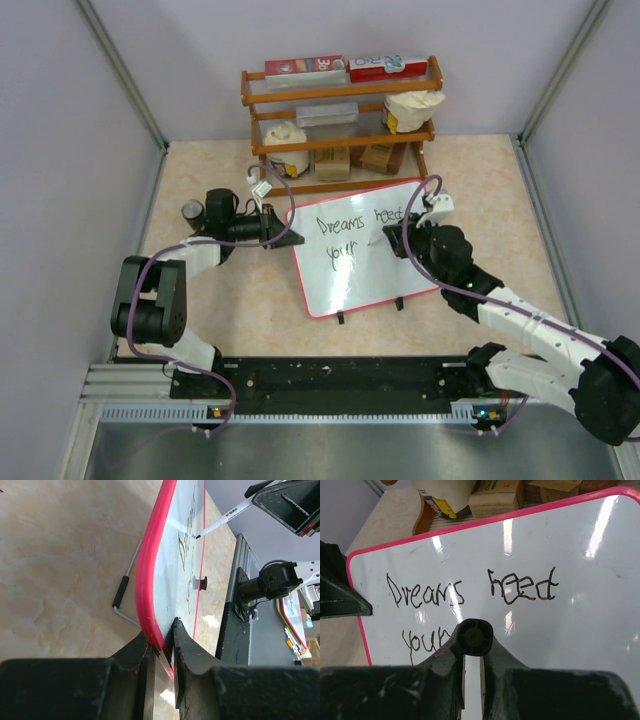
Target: Write a sentence on the whiteboard
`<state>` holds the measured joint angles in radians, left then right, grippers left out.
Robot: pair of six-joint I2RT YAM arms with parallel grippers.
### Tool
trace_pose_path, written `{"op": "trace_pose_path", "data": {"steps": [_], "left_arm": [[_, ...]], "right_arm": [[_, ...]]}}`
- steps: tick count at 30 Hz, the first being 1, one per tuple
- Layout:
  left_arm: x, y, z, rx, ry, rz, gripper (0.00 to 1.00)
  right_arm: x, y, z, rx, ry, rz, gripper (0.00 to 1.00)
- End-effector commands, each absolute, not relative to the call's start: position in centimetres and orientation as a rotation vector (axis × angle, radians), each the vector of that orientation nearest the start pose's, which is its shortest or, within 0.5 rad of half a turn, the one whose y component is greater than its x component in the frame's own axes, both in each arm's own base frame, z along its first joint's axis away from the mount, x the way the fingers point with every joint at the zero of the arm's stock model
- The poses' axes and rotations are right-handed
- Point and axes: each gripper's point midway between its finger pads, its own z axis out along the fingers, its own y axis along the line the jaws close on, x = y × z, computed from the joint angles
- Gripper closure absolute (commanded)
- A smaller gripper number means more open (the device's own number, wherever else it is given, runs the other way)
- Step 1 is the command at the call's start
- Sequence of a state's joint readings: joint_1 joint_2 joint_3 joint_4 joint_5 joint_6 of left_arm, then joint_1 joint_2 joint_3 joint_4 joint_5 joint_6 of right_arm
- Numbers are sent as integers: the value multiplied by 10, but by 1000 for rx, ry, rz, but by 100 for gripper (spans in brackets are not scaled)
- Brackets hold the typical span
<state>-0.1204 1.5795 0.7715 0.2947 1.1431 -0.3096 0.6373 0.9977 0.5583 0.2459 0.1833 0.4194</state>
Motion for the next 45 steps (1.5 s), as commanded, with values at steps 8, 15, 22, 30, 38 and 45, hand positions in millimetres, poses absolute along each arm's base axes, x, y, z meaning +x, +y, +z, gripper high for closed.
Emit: {"op": "trace_pose_path", "data": {"steps": [8,15,22,30,38,45], "left_arm": [[321,-196,118,567,1993,-1282,100],[321,-197,118,569,1991,-1283,100],[321,-197,118,567,1993,-1282,100],[322,-196,118,567,1994,-1278,100],[321,-197,117,569,1993,-1284,100],[321,-196,118,569,1992,-1279,100]], "right_arm": [[314,183,221,55,1733,553,100],[316,196,231,24,1714,620,100],[311,208,232,-26,1719,680,100],[300,204,203,-41,1799,662,100],[295,187,190,-2,1822,596,100],[302,182,203,54,1779,581,100]]}}
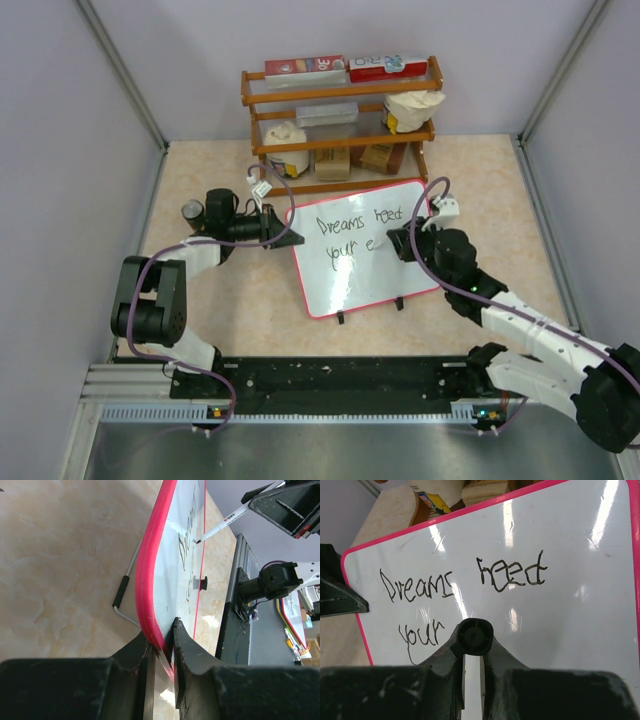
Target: Write a sentence on the whiteboard
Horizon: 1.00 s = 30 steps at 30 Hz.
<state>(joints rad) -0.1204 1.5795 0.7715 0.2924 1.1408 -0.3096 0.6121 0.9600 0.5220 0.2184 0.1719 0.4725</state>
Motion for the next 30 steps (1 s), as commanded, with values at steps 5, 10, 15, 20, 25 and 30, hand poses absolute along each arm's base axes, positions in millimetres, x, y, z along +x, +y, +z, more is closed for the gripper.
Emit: {"op": "trace_pose_path", "data": {"steps": [5,10,15,20,25,30], "left_arm": [[320,-196,118,569,1992,-1282,100],[321,-196,118,569,1994,-1280,100],[320,-196,117,569,1994,-1282,100],[320,-196,118,570,1993,-1281,100],[321,-196,118,570,1993,-1279,100],[321,-196,118,570,1993,-1279,100]], "right_arm": [[306,185,228,62,1723,605,100],[305,183,257,72,1645,634,100],[311,175,265,103,1624,590,100],[321,173,258,115,1652,559,100],[324,173,247,119,1677,550,100],[327,176,234,112,1710,540,100]]}}
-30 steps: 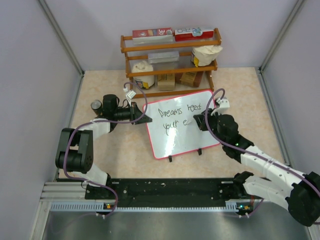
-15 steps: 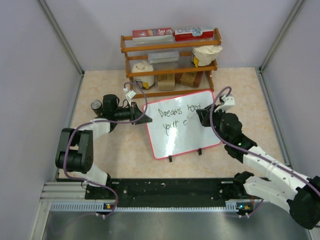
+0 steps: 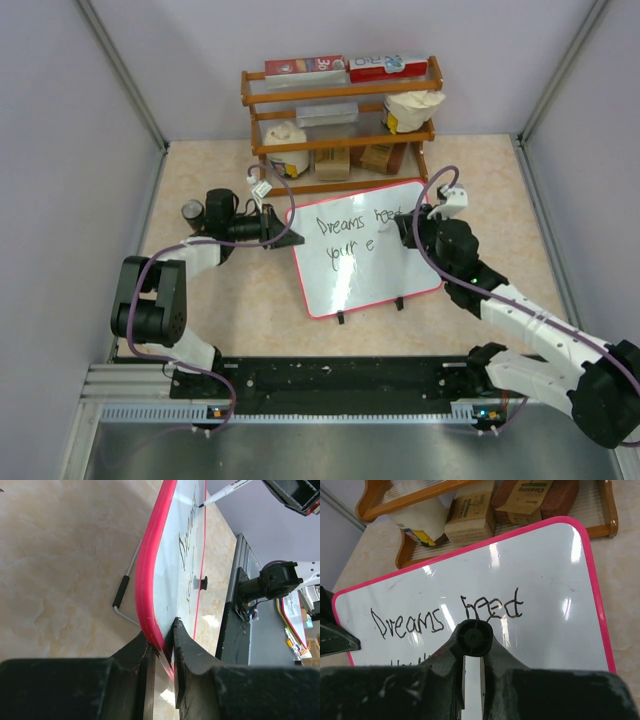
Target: Write a sentence on the whiteboard
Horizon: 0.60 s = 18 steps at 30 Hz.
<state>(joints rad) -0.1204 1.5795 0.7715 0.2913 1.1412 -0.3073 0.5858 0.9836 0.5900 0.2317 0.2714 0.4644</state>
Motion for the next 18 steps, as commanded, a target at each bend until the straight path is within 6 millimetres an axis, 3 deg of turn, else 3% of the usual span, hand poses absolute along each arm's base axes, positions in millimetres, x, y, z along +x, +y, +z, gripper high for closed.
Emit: {"op": "trace_pose_path", "data": {"steps": [1,11,18], "left_arm": [[320,-197,117,570,1995,-1281,100],[320,-196,118,571,1993,-1278,100],[320,-196,118,572,1992,-1278,100]], "right_arm": [[327,176,233,110,1713,540,100],[319,181,220,68,1762,565,100],[310,180,198,45,1819,562,100]]}}
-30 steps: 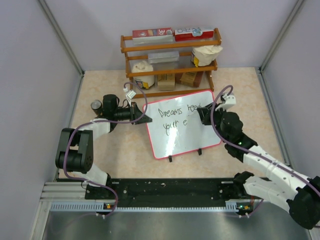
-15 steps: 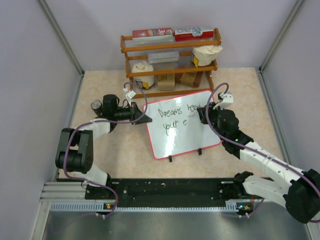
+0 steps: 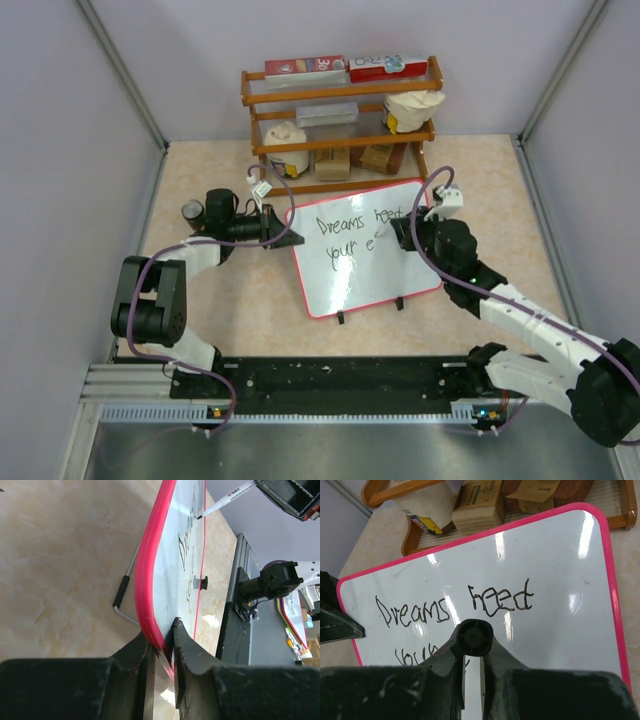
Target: Write a sentence on the whiteboard
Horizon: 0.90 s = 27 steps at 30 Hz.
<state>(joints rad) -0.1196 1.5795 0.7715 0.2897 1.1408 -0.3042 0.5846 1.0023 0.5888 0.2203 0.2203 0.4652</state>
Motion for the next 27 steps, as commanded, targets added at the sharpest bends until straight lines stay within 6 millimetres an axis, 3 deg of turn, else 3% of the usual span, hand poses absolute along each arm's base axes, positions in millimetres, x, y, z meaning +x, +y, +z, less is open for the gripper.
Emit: {"op": "trace_pose_path", "data": {"steps": [1,19,22,27], "left_arm": [[320,-196,119,572,1991,-1277,100],[320,-196,118,568,1995,-1278,100],[320,-196,118,568,1995,-1278,100],[320,-196,117,569,1996,-1280,100]], "right_arm": [[309,180,197,45,1824,562,100],[284,175,165,-6,1896,577,100],[282,178,170,-17,1882,601,100],[282,188,195,-29,1827,675,100]]}}
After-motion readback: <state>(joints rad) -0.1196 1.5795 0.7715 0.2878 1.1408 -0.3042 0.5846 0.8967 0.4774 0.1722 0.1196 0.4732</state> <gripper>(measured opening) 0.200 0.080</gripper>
